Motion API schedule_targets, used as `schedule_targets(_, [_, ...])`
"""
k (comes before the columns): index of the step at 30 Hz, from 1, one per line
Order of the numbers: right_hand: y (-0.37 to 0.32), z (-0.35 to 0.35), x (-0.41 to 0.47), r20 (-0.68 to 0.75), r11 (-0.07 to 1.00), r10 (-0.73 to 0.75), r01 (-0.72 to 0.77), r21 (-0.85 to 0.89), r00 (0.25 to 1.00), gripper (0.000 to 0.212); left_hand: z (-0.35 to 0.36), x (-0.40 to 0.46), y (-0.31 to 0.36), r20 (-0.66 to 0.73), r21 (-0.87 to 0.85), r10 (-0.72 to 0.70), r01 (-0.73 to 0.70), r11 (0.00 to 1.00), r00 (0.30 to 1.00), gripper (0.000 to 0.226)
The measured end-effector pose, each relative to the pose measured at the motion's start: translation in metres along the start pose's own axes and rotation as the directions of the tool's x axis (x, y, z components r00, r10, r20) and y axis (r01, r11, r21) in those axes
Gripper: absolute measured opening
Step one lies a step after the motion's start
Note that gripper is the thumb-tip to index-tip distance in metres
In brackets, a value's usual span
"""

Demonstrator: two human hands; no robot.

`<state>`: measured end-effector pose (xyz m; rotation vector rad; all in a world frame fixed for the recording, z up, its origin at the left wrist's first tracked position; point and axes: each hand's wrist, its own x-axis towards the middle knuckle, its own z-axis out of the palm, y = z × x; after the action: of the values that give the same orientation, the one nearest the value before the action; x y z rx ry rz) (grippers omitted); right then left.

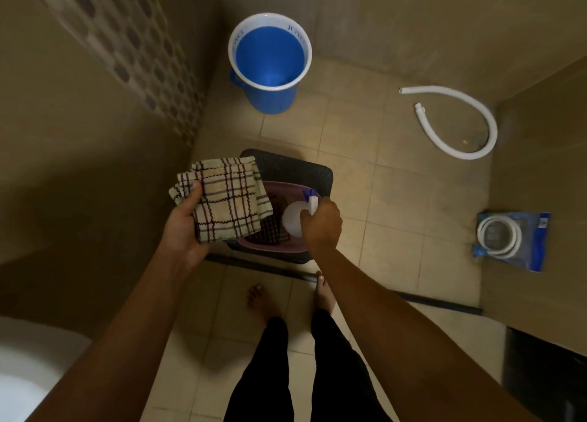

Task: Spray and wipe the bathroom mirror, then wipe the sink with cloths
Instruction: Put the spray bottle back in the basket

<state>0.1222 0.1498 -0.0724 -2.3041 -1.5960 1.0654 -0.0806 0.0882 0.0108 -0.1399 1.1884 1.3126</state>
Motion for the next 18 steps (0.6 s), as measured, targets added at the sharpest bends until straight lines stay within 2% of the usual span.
schedule_targets(7, [0.001, 0.001, 0.001, 0.024, 0.997, -0.027, 0.029, -0.072, 0.999, 0.044, 0.001, 0.001, -0.004, 0.011, 0.016, -0.02, 0.019, 1.0, 1.0, 0.041])
schedule_targets(12, [0.003, -0.013, -0.007, 0.009, 0.998, -0.039, 0.04, -0.038, 0.999, 0.047, 0.006, -0.009, 0.0, 0.015, 0.031, -0.017, 0.016, 0.999, 1.0, 0.039])
schedule_targets(15, [-0.003, -0.027, -0.015, -0.102, 0.984, -0.177, 0.177, -0.015, 0.979, 0.047, 0.013, -0.018, 0.004, 0.034, 0.022, 0.0, -0.001, 1.0, 0.999, 0.038])
schedule_targets(18, [-0.021, -0.042, -0.027, -0.222, 0.908, -0.395, 0.416, 0.054, 0.891, 0.045, 0.024, -0.033, 0.01, 0.073, 0.02, 0.026, -0.028, 0.999, 0.997, 0.037])
